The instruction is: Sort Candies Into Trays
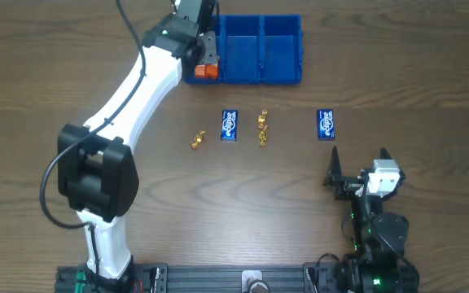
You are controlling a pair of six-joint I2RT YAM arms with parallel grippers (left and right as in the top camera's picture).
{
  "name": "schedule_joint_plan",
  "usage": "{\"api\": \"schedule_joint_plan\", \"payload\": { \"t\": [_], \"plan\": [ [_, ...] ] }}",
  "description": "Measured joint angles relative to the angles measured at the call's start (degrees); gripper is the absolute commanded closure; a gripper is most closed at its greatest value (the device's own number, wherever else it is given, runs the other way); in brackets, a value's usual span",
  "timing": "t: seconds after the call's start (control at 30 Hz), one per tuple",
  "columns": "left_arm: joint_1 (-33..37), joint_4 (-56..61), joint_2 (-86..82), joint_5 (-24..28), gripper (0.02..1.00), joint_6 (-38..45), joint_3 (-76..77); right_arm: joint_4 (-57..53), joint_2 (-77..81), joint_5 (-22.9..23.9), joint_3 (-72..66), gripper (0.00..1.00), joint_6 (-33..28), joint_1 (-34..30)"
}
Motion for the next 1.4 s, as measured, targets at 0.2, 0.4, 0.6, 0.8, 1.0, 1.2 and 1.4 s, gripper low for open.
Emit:
{"api": "schedule_joint_plan", "payload": {
  "t": [0.2,0.4,0.6,0.8,1.0,1.2,1.4],
  "plan": [
    [0.0,0.7,2.4,0.6,0.702,0.0,0.0,0.0,0.0,0.0,0.0,0.001,0.0,0.0],
    [0.0,1.4,2.7,0.6,0.579,0.2,0.0,0.0,0.0,0.0,0.0,0.003,0.0,0.0],
    [0.0,1.7,2.7,0.6,0.023,0.6,0.0,0.0,0.0,0.0,0.0,0.001,0.0,0.0],
    [0.0,1.7,2.2,0.5,0.034,0.8,0.0,0.0,0.0,0.0,0.0,0.001,0.0,0.0],
    [-0.7,1.2,-12.1,-1.4,0.084,0.8,-1.1,0.0,0.0,0.0,0.0,0.001,0.0,0.0],
    [-1.5,1.8,-39.4,-3.9,0.117,2.6,0.0,0.0,0.0,0.0,0.0,0.001,0.0,0.0],
    [7.8,4.1,-56.6,-1.9,0.123,6.1,-6.0,0.0,0.0,0.0,0.0,0.001,0.0,0.0]
  ]
}}
